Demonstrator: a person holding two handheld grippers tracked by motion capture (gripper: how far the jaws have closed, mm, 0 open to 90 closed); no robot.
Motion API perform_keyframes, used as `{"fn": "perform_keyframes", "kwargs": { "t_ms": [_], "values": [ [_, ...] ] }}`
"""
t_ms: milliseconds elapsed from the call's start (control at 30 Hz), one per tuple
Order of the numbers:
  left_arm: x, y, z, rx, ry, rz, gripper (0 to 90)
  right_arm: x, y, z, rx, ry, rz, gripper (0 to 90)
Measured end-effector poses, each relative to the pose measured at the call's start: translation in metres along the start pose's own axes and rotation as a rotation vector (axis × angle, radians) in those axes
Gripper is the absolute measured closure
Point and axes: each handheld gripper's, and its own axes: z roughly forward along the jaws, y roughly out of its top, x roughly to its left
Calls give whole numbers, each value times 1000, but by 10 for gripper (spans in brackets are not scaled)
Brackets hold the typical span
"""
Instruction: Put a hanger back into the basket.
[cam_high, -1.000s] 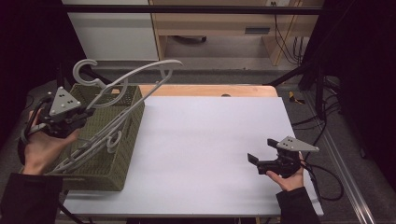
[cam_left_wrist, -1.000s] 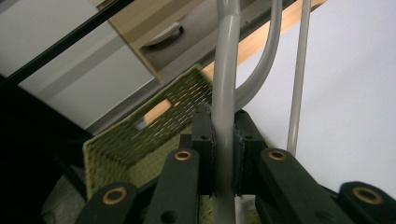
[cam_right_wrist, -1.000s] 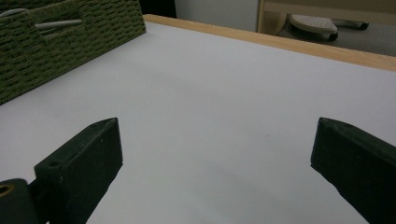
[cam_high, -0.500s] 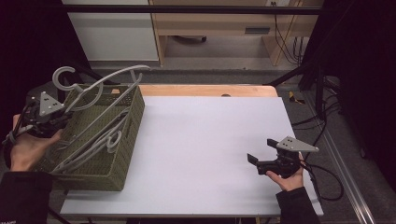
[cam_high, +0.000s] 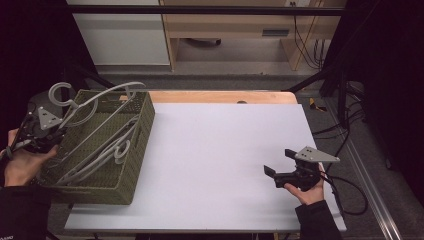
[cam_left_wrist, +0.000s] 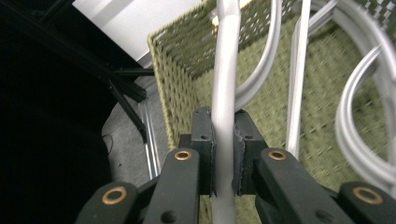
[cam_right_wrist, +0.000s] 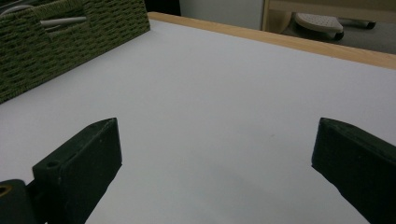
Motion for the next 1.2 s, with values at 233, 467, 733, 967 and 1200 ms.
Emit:
{"fn": "perform_keyframes", "kwargs": {
  "t_ms": [233,467,733,967,1200],
  "values": [
    [0,-11,10,27,-1,-11,816,1,0,1,1,4,3,19],
    [-9,-18,20,41,19,6,815,1,-1,2,9,13,-4,18],
    [-21,-27,34,98,-5,16,814,2,-1,4,13,15,-4,18],
    [-24,-23,21,97,-100,12,800,3,-2,6,19,20,-7,18],
    [-37,-23,15,113,-277,-8,779,3,-2,6,22,21,-7,18]
  ]
}}
